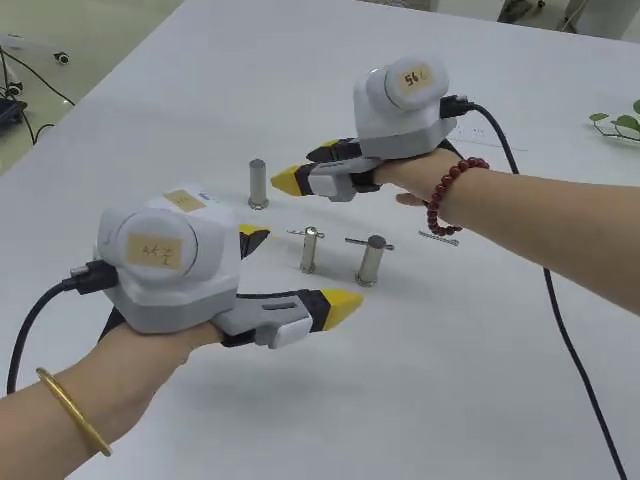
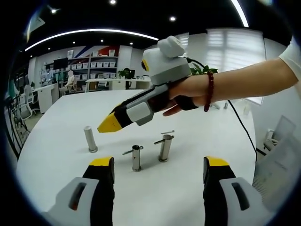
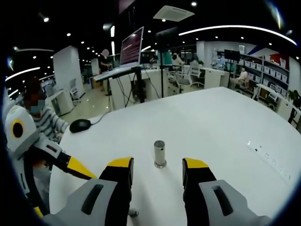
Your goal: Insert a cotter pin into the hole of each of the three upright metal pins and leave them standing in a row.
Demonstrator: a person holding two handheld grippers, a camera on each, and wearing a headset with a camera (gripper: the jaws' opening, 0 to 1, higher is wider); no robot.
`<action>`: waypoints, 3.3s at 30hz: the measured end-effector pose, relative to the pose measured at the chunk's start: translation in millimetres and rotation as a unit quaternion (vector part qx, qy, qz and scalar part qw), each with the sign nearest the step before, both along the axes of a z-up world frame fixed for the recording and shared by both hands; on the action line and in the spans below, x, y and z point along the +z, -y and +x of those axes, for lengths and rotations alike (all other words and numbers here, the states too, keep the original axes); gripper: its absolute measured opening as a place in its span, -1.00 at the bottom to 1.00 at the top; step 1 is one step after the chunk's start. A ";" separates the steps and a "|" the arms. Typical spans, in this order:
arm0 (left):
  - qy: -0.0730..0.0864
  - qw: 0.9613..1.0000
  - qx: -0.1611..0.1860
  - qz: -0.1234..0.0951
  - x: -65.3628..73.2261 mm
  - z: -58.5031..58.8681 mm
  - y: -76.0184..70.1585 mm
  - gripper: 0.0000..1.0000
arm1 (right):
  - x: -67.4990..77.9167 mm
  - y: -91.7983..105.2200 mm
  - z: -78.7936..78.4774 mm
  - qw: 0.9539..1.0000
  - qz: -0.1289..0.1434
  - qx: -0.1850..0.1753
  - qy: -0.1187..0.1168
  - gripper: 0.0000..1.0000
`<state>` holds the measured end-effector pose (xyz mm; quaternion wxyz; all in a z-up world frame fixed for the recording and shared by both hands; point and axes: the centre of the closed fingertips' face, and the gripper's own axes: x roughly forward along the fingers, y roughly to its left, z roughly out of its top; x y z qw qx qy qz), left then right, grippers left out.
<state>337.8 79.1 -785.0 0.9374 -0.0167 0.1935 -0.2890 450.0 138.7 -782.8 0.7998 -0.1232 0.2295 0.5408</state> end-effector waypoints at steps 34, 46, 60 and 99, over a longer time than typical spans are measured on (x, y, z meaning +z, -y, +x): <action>0.000 1.000 0.012 -0.015 -2.3 7.2 -12.2 0.99 | -38.8 -50.1 25.5 0.999 0.020 -0.033 -0.007 -0.58; -0.001 1.000 0.018 -0.013 -2.1 8.2 -14.7 0.99 | -38.1 -48.1 28.5 0.999 0.015 -0.036 -0.002 -0.71; -0.004 1.000 0.014 -0.008 -3.2 7.3 -13.1 0.95 | -27.8 -35.6 35.0 0.998 0.010 -0.054 -0.009 -0.74; 0.000 1.000 0.010 -0.002 8.6 -0.3 -1.1 0.89 | -17.0 125.6 21.6 0.995 -0.032 -0.093 0.002 -0.74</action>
